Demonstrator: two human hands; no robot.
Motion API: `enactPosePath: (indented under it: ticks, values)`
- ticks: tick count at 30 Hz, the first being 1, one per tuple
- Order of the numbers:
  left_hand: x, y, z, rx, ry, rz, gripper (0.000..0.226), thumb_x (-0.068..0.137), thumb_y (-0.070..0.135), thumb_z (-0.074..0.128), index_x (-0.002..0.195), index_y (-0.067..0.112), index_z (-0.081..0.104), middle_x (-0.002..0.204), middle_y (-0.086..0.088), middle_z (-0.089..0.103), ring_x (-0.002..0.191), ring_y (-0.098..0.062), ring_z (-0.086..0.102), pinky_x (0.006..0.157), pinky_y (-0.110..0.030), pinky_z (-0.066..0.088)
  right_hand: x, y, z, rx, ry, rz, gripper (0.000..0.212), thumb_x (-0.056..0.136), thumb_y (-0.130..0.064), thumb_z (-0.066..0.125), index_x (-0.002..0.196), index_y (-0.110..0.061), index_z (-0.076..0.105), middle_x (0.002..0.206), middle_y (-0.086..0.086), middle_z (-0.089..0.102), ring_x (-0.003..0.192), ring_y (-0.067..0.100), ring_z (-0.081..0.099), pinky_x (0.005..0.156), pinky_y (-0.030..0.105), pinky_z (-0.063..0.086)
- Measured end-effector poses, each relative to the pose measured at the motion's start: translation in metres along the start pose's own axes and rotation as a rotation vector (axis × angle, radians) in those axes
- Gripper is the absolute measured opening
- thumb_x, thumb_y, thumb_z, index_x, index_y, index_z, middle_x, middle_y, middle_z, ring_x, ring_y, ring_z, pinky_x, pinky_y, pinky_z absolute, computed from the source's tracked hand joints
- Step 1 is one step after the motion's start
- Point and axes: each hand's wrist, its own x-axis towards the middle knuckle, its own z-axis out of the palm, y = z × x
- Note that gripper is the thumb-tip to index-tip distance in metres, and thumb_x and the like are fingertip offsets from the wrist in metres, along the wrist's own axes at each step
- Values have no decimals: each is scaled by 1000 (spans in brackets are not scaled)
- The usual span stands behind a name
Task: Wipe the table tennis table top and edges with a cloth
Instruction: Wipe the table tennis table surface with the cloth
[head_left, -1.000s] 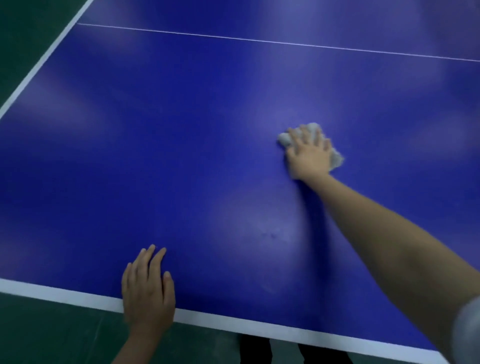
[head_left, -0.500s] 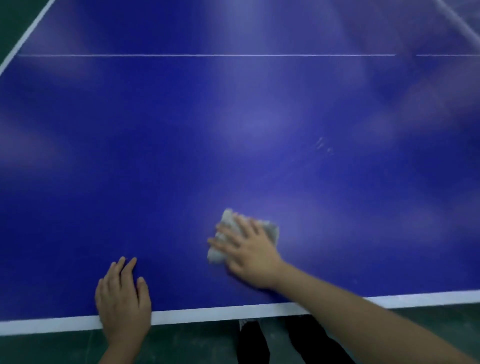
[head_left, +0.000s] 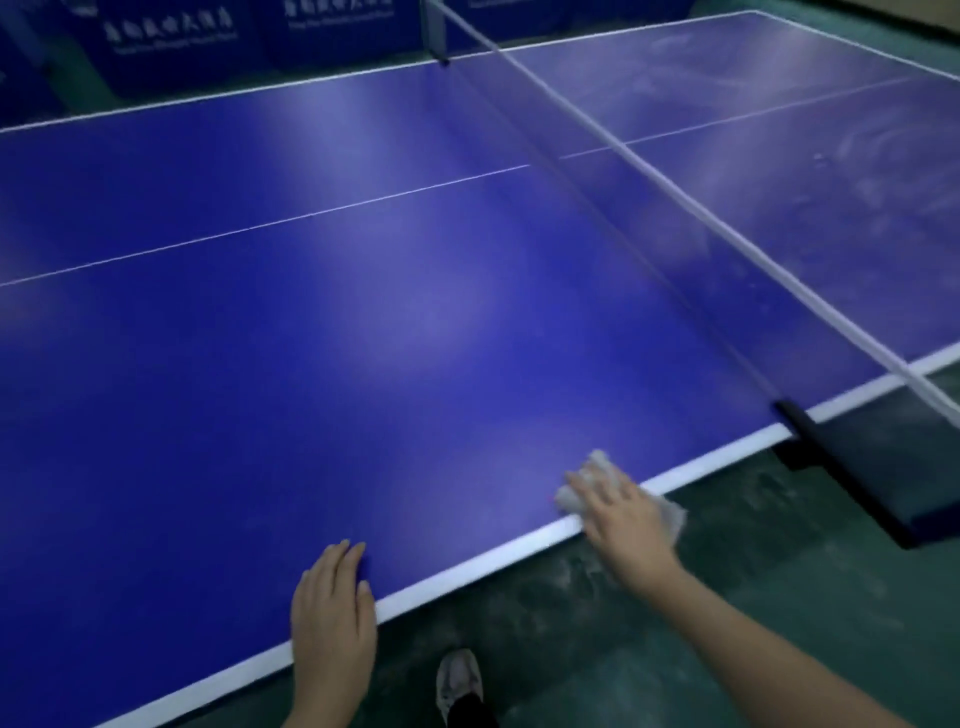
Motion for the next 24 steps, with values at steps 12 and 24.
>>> enactPosePath:
  ticks: [12, 24]
  values:
    - [-102, 294, 117, -1060, -967, -460, 40, 102, 38, 26, 119, 17, 56, 125, -1, 56, 115, -14, 52, 108, -31, 33, -170, 96, -4, 614, 280, 199, 48, 94, -16, 42, 140, -27, 39, 145, 1, 39, 132, 15, 36, 109, 25, 25]
    - [-168, 366, 167, -993, -1230, -669, 48, 101, 35, 22, 132, 8, 48, 121, -8, 56, 121, -26, 52, 96, -33, 42, -242, 151, 25, 747, 212, 532, 38, 102, -29, 31, 137, -30, 48, 143, -8, 47, 130, 9, 44, 108, 29, 34]
